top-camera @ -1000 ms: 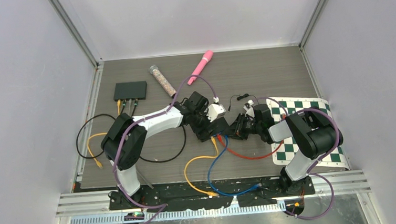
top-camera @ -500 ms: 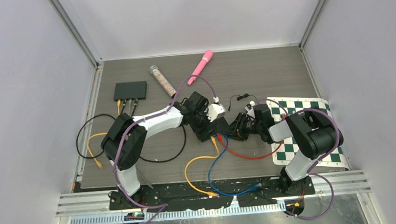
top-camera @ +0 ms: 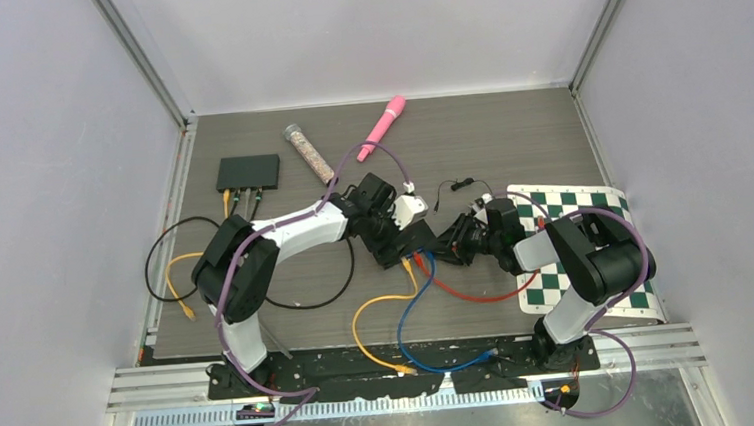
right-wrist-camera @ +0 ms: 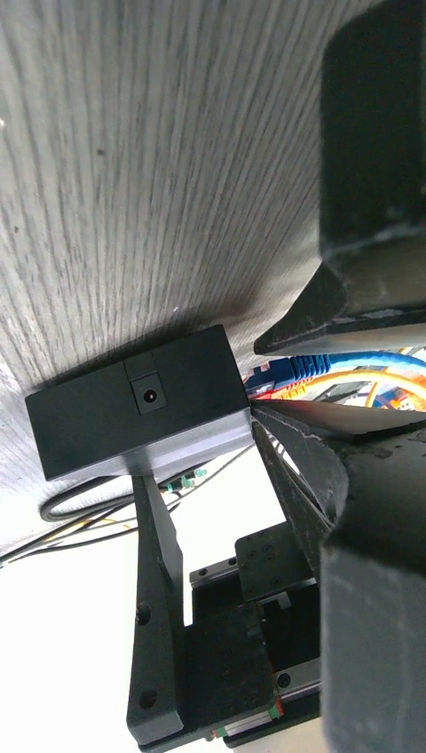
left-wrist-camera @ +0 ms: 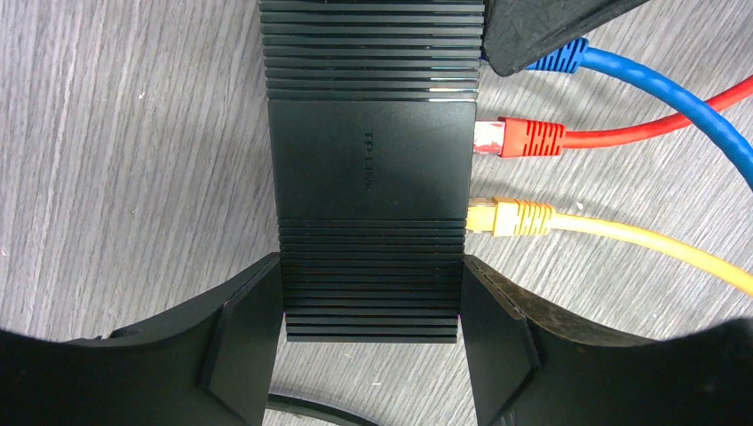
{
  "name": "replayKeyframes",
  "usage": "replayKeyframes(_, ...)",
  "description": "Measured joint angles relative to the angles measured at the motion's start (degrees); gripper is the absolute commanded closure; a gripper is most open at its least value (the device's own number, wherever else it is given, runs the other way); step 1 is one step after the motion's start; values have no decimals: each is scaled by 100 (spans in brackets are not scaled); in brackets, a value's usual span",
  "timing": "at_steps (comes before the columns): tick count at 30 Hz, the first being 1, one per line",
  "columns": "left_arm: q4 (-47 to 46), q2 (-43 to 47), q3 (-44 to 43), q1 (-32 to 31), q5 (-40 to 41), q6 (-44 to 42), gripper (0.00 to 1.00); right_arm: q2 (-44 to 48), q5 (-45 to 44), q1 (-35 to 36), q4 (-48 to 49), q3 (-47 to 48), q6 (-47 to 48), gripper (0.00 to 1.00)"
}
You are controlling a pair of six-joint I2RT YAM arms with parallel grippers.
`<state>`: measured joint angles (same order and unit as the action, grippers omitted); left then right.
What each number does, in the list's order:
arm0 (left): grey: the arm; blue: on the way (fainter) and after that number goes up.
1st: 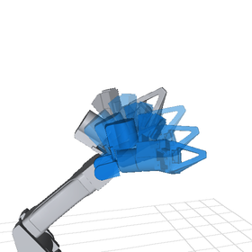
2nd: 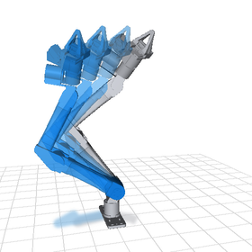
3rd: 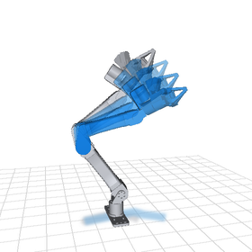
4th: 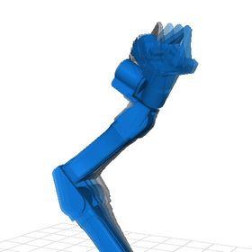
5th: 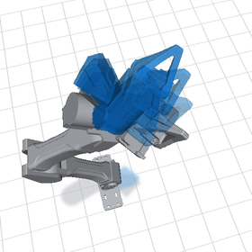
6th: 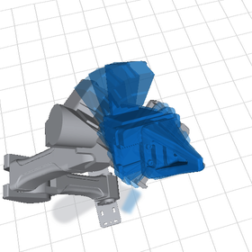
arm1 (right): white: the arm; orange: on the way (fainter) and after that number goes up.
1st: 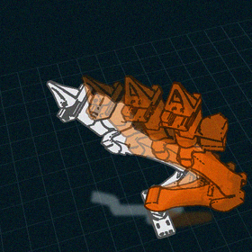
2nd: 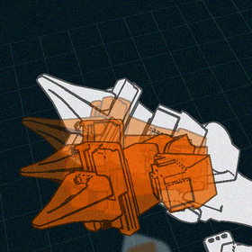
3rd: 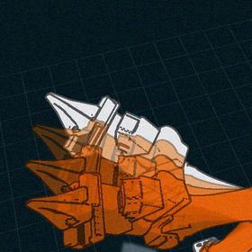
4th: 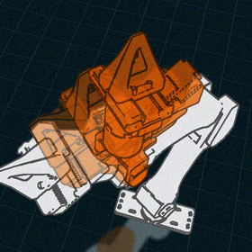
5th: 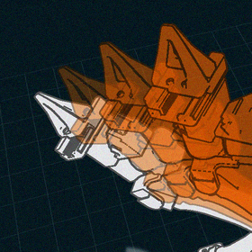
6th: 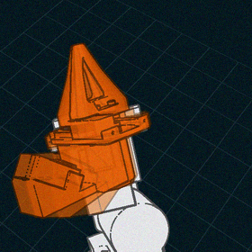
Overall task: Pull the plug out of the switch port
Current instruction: Pull the connector from the switch port.
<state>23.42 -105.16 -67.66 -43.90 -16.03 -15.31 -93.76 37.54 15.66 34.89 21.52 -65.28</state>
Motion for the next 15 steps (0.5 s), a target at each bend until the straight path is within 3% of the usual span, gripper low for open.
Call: replayKeyframes(15,-15,2,2,42,-11,33,40,-90,-79,-4,468,-155,-160,95)
